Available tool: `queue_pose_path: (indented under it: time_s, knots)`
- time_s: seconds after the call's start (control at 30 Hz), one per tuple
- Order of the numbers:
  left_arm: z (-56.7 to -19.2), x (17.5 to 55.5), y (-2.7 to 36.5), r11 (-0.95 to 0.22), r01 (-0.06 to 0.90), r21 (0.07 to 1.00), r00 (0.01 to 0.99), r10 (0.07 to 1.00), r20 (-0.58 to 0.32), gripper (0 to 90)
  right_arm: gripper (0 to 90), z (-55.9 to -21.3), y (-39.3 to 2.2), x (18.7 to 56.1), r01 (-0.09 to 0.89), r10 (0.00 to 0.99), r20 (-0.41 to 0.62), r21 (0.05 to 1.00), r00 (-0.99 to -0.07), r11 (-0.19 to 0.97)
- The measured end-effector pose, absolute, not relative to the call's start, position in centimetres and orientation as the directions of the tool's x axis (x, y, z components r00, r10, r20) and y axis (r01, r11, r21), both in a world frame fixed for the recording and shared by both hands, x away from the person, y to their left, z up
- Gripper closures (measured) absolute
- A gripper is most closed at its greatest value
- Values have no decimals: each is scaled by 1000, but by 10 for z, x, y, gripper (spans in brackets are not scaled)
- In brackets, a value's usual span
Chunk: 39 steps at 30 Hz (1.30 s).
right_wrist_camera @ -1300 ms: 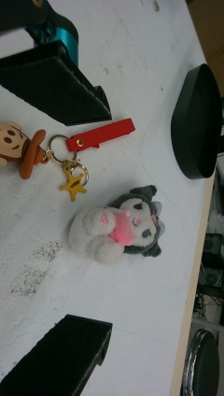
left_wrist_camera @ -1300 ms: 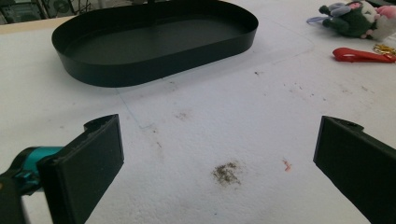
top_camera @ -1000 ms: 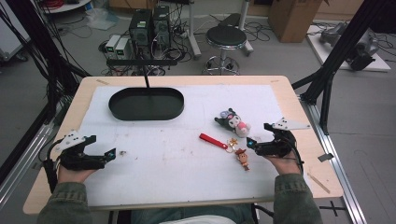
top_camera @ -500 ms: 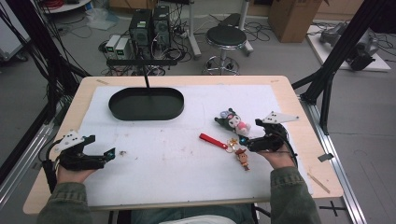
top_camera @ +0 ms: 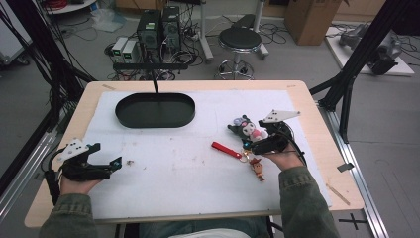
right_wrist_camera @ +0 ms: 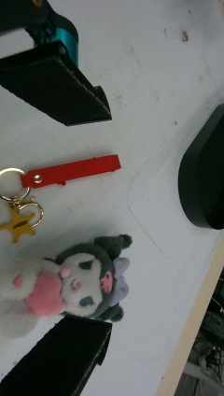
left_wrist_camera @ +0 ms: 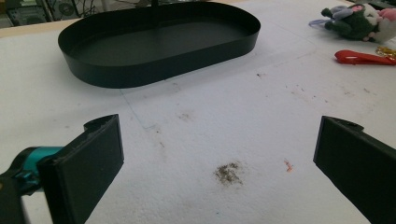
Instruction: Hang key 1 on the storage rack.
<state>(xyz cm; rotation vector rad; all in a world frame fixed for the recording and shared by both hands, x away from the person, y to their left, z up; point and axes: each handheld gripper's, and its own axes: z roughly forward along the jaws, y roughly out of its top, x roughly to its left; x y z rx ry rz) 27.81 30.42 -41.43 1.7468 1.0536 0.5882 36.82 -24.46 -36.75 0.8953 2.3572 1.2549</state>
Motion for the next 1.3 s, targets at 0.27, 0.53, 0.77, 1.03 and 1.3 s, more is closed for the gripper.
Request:
queue_pose_path:
  time_s: [0.27,0.53,0.77,1.03,1.3]
  knots:
    - [-414,278,304,-155,383,911,507,859,-67,20,8,-360,-222,382,386,615,10,787,-789,482]
    - [-415,279,300,-175,380,908,519,853,-53,20,8,-364,-195,395,397,573,20,740,-820,543]
    - [-415,280,297,-191,379,905,531,846,-44,20,8,-370,-179,403,395,543,7,693,-840,603]
    - [-415,280,296,-189,378,906,534,844,-47,20,8,-377,-158,413,390,501,-8,618,-865,683]
    - [-415,280,297,-192,379,905,537,842,-45,20,8,-391,-140,421,395,470,6,551,-882,735]
